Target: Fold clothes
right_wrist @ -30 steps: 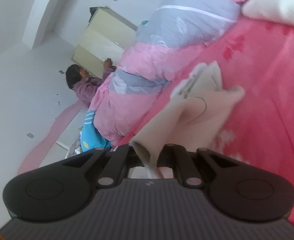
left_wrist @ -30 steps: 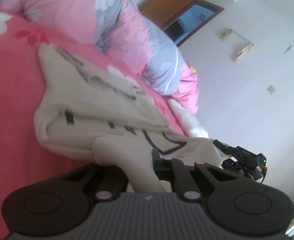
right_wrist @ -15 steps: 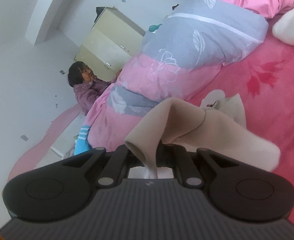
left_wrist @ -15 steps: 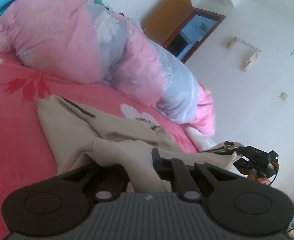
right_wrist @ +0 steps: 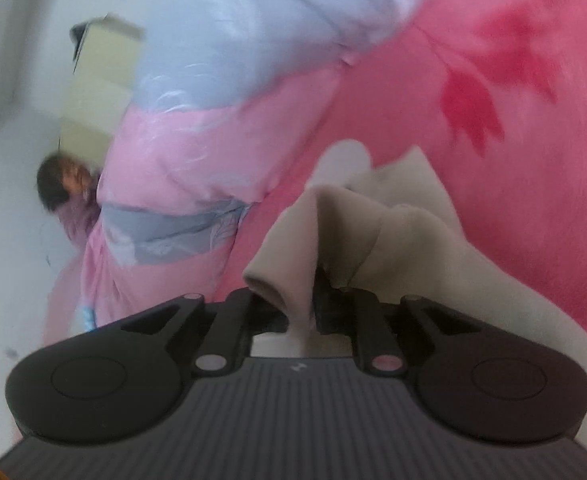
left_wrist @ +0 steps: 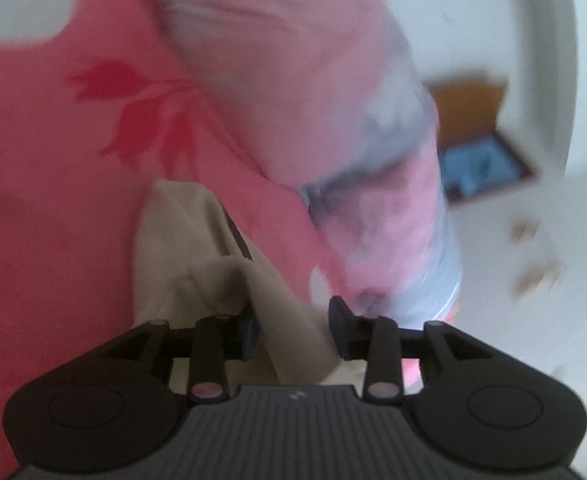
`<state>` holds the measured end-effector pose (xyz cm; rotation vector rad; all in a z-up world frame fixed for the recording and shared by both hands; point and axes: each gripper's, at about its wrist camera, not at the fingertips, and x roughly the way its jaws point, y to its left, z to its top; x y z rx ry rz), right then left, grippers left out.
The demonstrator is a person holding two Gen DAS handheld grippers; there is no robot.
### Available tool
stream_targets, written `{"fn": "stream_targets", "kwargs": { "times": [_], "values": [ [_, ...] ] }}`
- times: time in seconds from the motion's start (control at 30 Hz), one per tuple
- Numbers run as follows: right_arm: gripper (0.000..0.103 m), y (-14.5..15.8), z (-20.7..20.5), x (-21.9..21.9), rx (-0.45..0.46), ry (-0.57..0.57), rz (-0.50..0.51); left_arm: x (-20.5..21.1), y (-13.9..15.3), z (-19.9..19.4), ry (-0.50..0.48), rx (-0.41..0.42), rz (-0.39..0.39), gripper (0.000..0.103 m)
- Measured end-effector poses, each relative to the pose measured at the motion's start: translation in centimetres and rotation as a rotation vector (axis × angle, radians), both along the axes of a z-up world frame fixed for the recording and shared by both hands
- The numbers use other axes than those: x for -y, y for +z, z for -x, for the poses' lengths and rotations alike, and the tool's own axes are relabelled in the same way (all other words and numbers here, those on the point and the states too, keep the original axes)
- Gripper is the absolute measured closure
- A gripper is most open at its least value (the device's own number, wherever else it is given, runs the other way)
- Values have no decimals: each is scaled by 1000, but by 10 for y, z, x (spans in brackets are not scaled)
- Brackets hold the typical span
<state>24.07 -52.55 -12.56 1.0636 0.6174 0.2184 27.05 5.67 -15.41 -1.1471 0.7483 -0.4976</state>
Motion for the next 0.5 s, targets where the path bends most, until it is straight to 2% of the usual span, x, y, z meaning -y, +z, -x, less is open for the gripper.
{"fn": "stream_targets", "kwargs": {
  "times": [0.1, 0.17, 0.23, 0.37, 0.5],
  "values": [
    [79, -9, 6, 9, 50, -24, -78, -13, -7, 2, 42, -1, 57, 56],
    [69, -15, 10, 14, 83, -40, -130, -19, -8, 5, 66, 7, 79, 56],
    [55, -16, 16, 24, 129, -68, -189, -25, -8, 8, 90, 14, 100, 53],
    [48, -10, 35, 41, 245, -150, -295, -30, -3, 16, 114, 28, 118, 50],
    [46, -4, 58, 42, 255, -146, -306, -23, 4, 36, 99, 15, 118, 44]
  ]
}}
